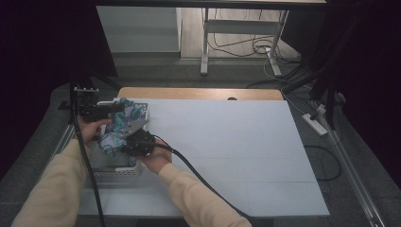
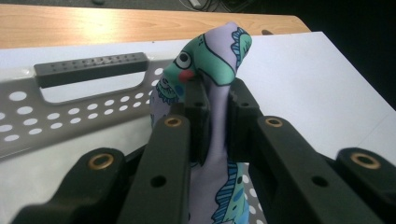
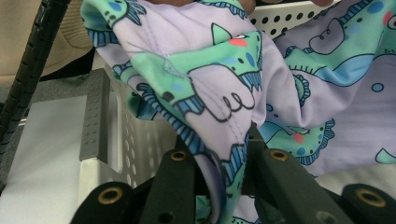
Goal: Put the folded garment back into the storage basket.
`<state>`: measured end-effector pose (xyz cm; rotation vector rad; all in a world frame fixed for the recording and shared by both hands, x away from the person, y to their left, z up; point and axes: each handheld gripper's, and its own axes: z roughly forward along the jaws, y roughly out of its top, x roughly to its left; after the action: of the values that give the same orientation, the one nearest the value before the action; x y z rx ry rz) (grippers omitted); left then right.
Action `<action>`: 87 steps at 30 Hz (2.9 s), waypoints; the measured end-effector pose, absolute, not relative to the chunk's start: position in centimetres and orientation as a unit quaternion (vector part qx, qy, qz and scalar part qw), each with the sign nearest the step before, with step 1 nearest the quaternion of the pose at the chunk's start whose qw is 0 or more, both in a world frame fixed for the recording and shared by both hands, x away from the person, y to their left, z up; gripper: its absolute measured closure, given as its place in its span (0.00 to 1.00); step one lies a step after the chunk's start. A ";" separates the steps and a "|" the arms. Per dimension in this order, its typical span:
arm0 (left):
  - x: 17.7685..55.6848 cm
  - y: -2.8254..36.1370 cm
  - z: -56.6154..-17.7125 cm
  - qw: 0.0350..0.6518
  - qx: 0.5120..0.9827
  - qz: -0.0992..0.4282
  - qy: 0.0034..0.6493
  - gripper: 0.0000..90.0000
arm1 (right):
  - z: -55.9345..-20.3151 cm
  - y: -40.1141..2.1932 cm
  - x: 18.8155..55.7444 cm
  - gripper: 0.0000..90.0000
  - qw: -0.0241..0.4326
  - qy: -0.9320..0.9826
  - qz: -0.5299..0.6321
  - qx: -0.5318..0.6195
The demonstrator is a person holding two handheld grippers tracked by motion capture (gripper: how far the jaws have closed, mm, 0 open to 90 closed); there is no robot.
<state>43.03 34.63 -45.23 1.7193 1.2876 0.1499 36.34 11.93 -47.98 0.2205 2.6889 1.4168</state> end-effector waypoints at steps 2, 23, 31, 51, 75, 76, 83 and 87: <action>43.1 34.8 -45.4 0.475 0.701 0.060 0.529 0.90 | -48.0 12.0 36.4 0.89 0.047 0.883 0.462 0.072; 42.9 36.3 -46.7 0.471 0.696 0.054 0.540 0.89 | -48.3 13.7 36.1 0.89 0.049 0.895 0.440 0.052; 42.9 36.5 -46.9 0.471 0.695 0.051 0.541 0.88 | -48.3 14.0 36.1 0.88 0.049 0.899 0.433 0.050; 41.6 37.5 -45.8 0.421 0.695 0.115 0.572 0.31 | -46.7 12.0 36.7 0.43 0.025 0.885 0.459 0.075; 40.9 34.9 -45.5 0.422 0.729 0.104 0.528 0.41 | -45.7 5.5 38.0 0.43 0.052 0.874 0.467 0.126; 41.0 34.8 -45.5 0.421 0.730 0.104 0.528 0.41 | -45.7 5.1 38.0 0.43 0.054 0.873 0.467 0.127; 41.5 33.7 -46.1 0.403 0.734 0.106 0.536 0.40 | -45.7 2.4 37.7 0.43 0.063 0.872 0.464 0.141; 42.0 33.0 -46.3 0.386 0.738 0.112 0.542 0.40 | -45.8 0.4 37.5 0.43 0.070 0.871 0.462 0.150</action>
<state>42.05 33.02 -46.31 1.8796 1.3793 0.2850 37.55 0.39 -45.78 0.4524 2.6213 1.3909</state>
